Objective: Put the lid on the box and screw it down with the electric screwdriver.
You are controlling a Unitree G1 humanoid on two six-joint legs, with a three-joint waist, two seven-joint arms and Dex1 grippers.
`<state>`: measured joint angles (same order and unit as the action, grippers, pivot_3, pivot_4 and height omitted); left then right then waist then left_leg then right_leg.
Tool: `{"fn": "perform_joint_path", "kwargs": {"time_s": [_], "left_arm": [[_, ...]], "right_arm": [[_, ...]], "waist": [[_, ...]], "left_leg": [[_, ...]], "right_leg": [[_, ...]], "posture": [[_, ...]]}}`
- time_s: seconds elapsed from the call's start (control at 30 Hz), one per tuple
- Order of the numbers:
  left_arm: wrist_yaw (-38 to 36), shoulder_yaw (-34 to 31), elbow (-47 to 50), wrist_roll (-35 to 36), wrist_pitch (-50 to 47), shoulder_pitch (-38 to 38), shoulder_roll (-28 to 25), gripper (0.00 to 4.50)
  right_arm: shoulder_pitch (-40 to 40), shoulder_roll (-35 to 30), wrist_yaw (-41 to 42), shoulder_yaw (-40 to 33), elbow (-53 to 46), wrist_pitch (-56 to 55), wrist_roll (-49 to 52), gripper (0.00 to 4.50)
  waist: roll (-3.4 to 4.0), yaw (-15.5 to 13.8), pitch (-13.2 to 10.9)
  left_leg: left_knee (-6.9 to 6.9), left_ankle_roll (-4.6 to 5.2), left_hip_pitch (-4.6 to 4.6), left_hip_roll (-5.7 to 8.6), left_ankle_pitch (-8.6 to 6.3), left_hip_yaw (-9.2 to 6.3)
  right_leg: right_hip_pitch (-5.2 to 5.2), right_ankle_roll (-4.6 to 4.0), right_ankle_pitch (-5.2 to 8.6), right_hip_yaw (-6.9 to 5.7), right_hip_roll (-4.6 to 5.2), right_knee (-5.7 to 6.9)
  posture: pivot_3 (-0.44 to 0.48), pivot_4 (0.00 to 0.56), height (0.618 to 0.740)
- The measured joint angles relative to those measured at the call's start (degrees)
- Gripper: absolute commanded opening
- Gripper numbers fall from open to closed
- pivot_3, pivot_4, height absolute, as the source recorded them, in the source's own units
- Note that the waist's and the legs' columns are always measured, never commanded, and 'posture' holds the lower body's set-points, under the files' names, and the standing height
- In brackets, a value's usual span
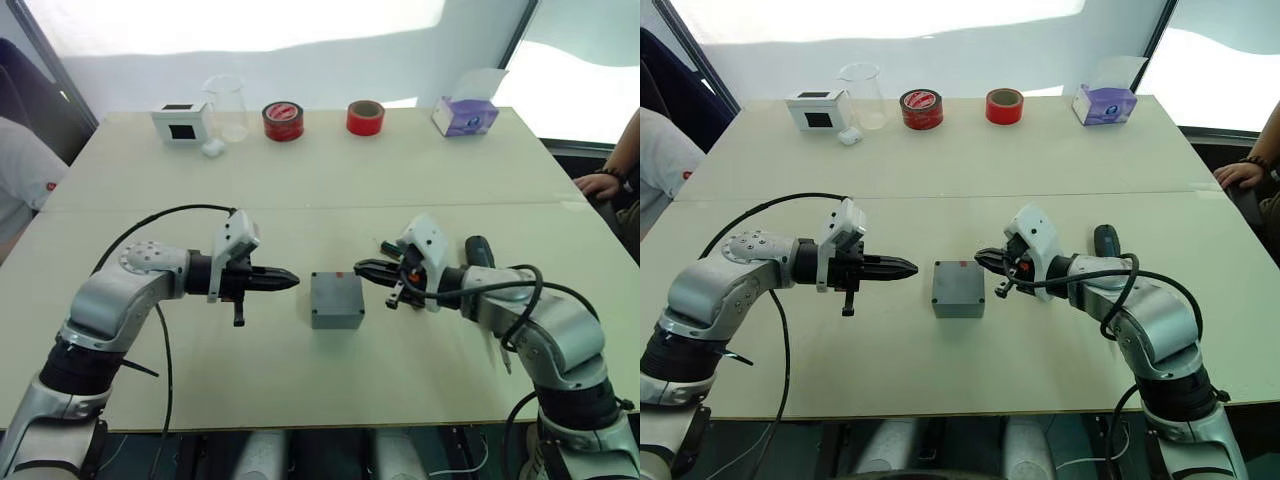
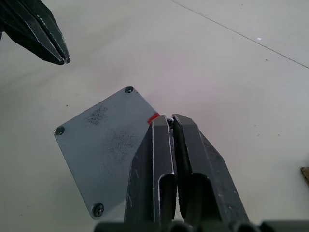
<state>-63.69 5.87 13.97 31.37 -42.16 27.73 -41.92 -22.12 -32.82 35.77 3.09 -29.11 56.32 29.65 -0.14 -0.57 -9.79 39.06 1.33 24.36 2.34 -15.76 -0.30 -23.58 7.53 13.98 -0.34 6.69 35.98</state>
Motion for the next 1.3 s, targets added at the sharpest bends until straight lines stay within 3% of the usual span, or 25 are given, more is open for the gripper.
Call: {"fn": "perform_joint_path", "kwargs": {"time_s": [0.93,1.03,1.23,1.27,1.3], "left_arm": [[0.15,0.13,-0.57,-0.44,1.19,0.06,0.47,0.00],[0.16,0.12,-0.59,-0.45,1.18,0.08,0.52,0.00],[0.45,0.11,-0.59,-0.61,1.23,0.10,0.90,0.00],[0.84,0.08,-0.59,-0.67,1.32,0.11,1.33,0.00],[1.18,0.07,-0.58,-0.68,1.48,0.14,1.72,0.00]], "right_arm": [[0.51,-0.74,-0.02,2.33,3.95,-2.10,-1.93,0.06],[0.04,-0.76,-0.02,2.71,4.58,-2.11,-2.30,0.72],[-0.10,-0.92,0.12,2.74,5.30,-2.08,-2.46,3.23],[-0.13,-1.00,0.13,2.58,5.42,-1.91,-2.38,3.54],[-0.19,-1.09,0.14,2.41,5.60,-1.77,-2.37,3.54]], "waist": [[0.00,0.01,0.00],[0.00,0.00,0.00],[0.00,0.00,0.00],[0.00,-0.01,0.00],[0.00,-0.04,0.00]], "left_leg": [[0.00,0.00,0.00,0.00,0.00,0.00],[0.00,0.00,0.00,0.00,0.00,0.00],[0.00,0.00,0.00,0.00,0.00,0.00],[0.00,0.00,0.00,0.00,0.00,0.00],[0.00,0.00,0.00,0.00,0.00,0.00]], "right_leg": [[0.00,0.00,0.00,0.00,0.00,0.00],[0.00,0.00,0.00,0.00,0.00,0.00],[0.00,0.00,0.00,0.00,0.00,0.00],[0.00,0.00,0.00,0.00,0.00,0.00],[0.01,0.00,0.00,0.00,0.00,0.00]], "posture": [[0.000,0.150,0.740],[0.000,0.150,0.740],[0.000,0.150,0.740],[0.000,0.150,0.740],[0.000,0.150,0.740]]}}
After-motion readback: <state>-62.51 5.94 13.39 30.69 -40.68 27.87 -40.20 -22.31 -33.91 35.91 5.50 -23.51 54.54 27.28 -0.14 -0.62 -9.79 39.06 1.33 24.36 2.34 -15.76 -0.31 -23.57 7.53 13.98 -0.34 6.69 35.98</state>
